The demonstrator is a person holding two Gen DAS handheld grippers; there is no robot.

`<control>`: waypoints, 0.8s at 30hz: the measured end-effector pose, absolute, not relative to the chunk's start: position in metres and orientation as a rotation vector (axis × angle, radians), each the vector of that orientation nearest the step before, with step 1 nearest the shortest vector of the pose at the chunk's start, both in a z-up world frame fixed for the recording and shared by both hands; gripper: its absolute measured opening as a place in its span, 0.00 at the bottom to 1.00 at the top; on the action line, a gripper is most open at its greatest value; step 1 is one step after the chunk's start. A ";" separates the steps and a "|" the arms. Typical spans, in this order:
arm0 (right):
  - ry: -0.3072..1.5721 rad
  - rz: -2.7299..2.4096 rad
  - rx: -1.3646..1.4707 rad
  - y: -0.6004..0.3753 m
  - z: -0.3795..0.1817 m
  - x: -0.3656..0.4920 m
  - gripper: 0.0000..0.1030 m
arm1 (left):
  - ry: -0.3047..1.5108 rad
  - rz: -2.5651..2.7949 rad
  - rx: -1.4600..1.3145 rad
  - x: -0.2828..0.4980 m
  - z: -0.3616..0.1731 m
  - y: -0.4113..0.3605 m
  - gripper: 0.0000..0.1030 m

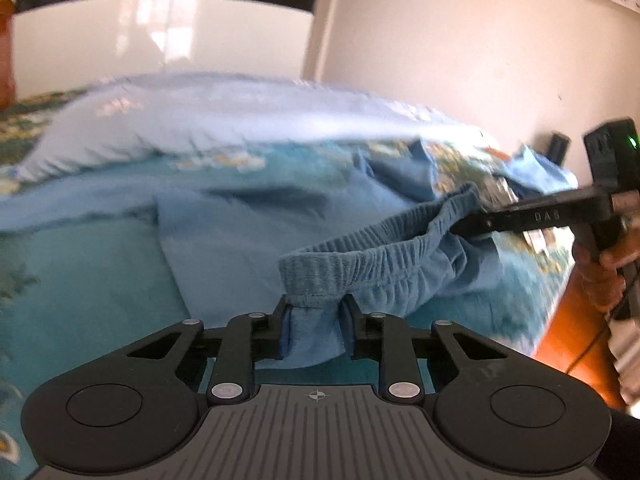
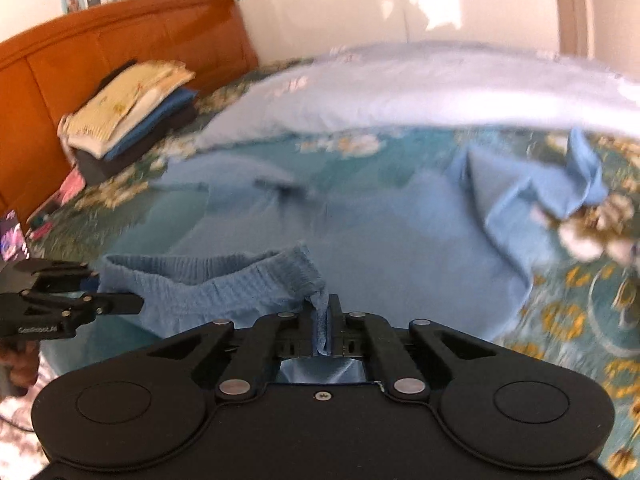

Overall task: Fold clothes
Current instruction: 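Lift the sweatpants by the waistband with both grippers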

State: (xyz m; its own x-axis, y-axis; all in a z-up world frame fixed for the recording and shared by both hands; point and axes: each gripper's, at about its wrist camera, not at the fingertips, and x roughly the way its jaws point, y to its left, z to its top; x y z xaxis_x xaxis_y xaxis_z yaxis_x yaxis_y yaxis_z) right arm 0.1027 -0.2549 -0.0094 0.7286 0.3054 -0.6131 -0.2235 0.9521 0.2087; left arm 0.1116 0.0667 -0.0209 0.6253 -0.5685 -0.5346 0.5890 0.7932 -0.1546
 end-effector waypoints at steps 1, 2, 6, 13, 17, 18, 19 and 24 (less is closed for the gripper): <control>0.669 0.281 0.118 -0.253 -0.003 0.104 0.04 | 0.584 -0.642 0.035 0.112 -0.014 0.066 0.16; 0.642 0.270 0.111 -0.252 0.004 0.106 0.04 | 0.571 -0.618 0.033 0.114 -0.007 0.065 0.14; 0.534 0.227 0.091 -0.246 0.032 0.113 0.04 | 0.508 -0.548 0.063 0.119 0.026 0.056 0.12; 0.363 0.172 0.006 -0.234 0.094 0.138 0.04 | 0.416 -0.463 0.055 0.138 0.083 0.040 0.11; 0.312 0.128 -0.037 -0.230 0.124 0.152 0.04 | 0.375 -0.412 0.074 0.144 0.111 0.027 0.10; 0.302 0.118 -0.047 -0.230 0.131 0.154 0.04 | 0.364 -0.401 0.082 0.145 0.118 0.024 0.10; 0.293 0.107 -0.052 -0.230 0.137 0.155 0.03 | 0.351 -0.390 0.091 0.145 0.125 0.021 0.10; 0.234 0.049 -0.092 -0.229 0.171 0.159 0.03 | 0.273 -0.326 0.178 0.143 0.163 -0.001 0.10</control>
